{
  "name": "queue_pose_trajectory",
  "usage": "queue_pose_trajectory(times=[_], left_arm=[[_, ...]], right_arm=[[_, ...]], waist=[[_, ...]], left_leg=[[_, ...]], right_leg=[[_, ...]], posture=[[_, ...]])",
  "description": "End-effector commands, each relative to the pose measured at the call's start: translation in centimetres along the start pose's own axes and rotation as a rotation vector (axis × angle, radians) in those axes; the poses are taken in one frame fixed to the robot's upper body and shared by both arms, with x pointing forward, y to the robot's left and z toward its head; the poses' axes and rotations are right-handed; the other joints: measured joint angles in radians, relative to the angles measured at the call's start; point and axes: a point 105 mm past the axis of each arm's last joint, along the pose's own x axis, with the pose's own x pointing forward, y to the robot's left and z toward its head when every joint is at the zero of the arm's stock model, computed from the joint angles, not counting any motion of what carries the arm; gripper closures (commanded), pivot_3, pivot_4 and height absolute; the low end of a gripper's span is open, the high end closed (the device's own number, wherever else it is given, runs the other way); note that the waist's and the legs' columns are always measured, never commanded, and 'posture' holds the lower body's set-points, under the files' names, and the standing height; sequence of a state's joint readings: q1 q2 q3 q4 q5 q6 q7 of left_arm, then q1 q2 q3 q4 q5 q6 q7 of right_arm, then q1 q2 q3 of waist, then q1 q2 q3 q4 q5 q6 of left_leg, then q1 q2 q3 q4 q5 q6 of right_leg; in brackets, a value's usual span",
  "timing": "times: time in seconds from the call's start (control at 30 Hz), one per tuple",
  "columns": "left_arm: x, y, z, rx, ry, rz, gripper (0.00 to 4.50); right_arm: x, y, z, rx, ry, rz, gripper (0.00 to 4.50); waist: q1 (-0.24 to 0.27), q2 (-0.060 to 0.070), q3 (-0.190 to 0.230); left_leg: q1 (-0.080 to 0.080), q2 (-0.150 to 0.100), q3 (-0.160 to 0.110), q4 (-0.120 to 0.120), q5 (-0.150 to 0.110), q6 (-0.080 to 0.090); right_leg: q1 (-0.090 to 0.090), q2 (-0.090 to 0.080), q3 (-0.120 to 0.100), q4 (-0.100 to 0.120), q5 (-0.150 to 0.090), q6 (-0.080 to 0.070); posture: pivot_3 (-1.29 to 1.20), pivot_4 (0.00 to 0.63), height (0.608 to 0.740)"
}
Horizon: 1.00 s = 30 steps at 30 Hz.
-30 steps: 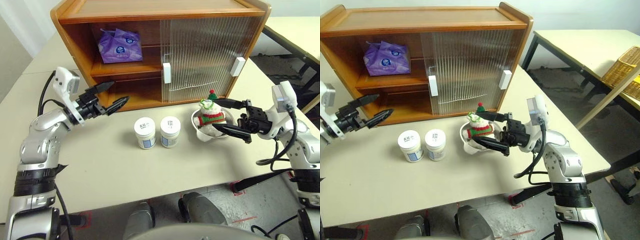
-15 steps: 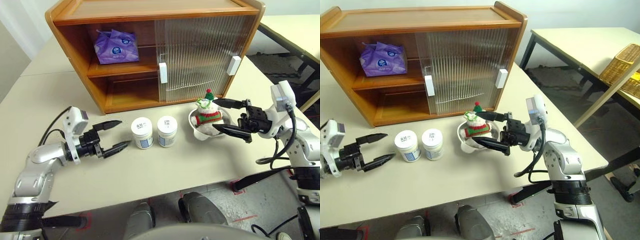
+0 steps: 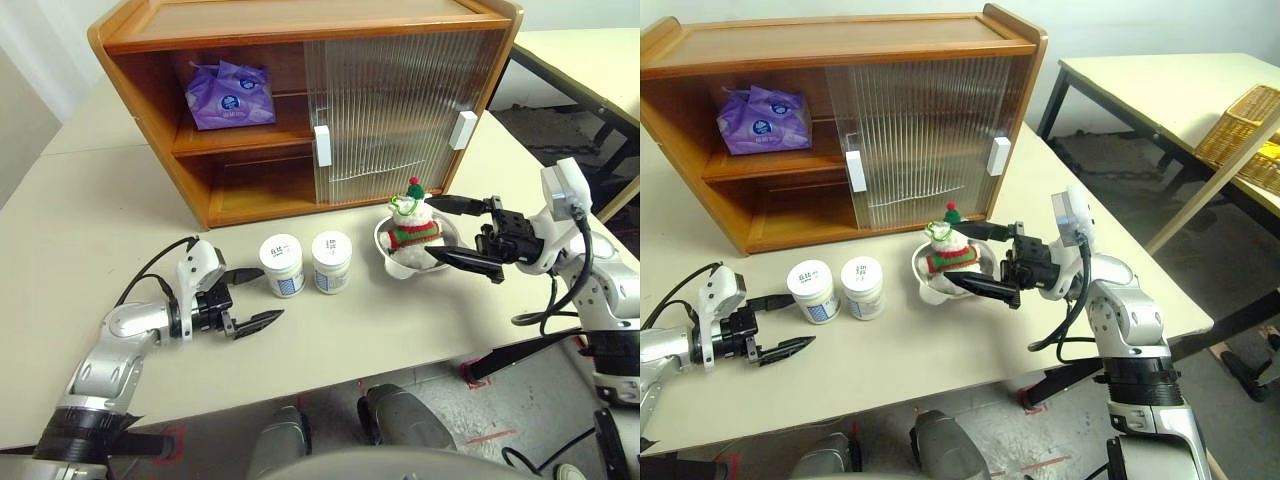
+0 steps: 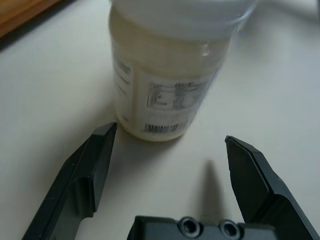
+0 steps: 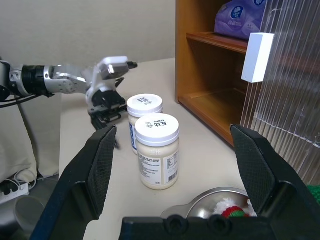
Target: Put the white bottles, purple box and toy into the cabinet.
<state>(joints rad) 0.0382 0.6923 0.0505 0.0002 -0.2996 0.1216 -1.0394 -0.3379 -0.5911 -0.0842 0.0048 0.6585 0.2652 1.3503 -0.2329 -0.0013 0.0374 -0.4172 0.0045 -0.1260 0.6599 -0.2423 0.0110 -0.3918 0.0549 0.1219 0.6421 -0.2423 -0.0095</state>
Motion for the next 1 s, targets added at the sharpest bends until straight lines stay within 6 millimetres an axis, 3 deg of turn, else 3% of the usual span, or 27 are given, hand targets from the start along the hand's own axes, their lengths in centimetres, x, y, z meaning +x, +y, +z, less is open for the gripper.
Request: queue_pose_trajectory(times=[0.03, 0.5, 0.6, 0.67, 1.0], left_arm=[[1.0, 0.3, 0.2, -0.023, -0.005, 0.021, 0.03], [4.0, -1.2, 0.1, -0.11, -0.072, -0.009, 0.03], [4.2, -1.0, -0.4, -0.146, -0.055, 0.005, 0.63], [4.2, -1.2, -0.6, -0.173, -0.043, -0.003, 1.3], [3.7, -0.6, -0.3, -0.17, -0.075, 0.028, 1.35]], right_arm=[[0.1, 0.2, -0.2, 0.004, 0.026, 0.017, 0.0], [0.1, 0.0, 0.1, 0.007, 0.025, -0.007, 0.0], [0.0, -0.1, 0.1, 0.003, 0.028, -0.011, 0.0], [0.0, -0.1, 0.1, -0.001, 0.029, -0.014, 0.0], [0.2, -0.3, 0.2, 0.0, 0.03, -0.009, 0.0]], waist=[[0.002, 0.0, 0.0], [0.004, 0.0, 0.0], [0.008, 0.0, 0.0], [0.009, 0.001, 0.0], [0.009, 0.001, 0.0]], left_leg=[[0.0, 0.0, 0.0, 0.0, 0.0, 0.0], [0.0, 0.0, 0.0, 0.0, 0.001, 0.0], [0.0, 0.0, 0.0, 0.0, 0.001, 0.0], [0.0, 0.0, 0.0, 0.0, 0.001, 0.0], [0.001, -0.001, 0.0, 0.0, 0.001, 0.0]], right_leg=[[0.0, 0.0, 0.0, 0.0, 0.0, 0.0], [0.001, 0.0, 0.0, 0.0, -0.001, 0.002], [0.002, 0.0, 0.001, 0.0, -0.001, 0.003], [0.003, 0.0, 0.001, 0.0, -0.001, 0.003], [0.003, 0.0, 0.001, 0.0, -0.002, 0.004]], posture=[[-0.27, 0.062, 0.74], [-0.28, 0.059, 0.74], [-0.28, 0.057, 0.74], [-0.28, 0.056, 0.74], [-0.27, 0.059, 0.74]])
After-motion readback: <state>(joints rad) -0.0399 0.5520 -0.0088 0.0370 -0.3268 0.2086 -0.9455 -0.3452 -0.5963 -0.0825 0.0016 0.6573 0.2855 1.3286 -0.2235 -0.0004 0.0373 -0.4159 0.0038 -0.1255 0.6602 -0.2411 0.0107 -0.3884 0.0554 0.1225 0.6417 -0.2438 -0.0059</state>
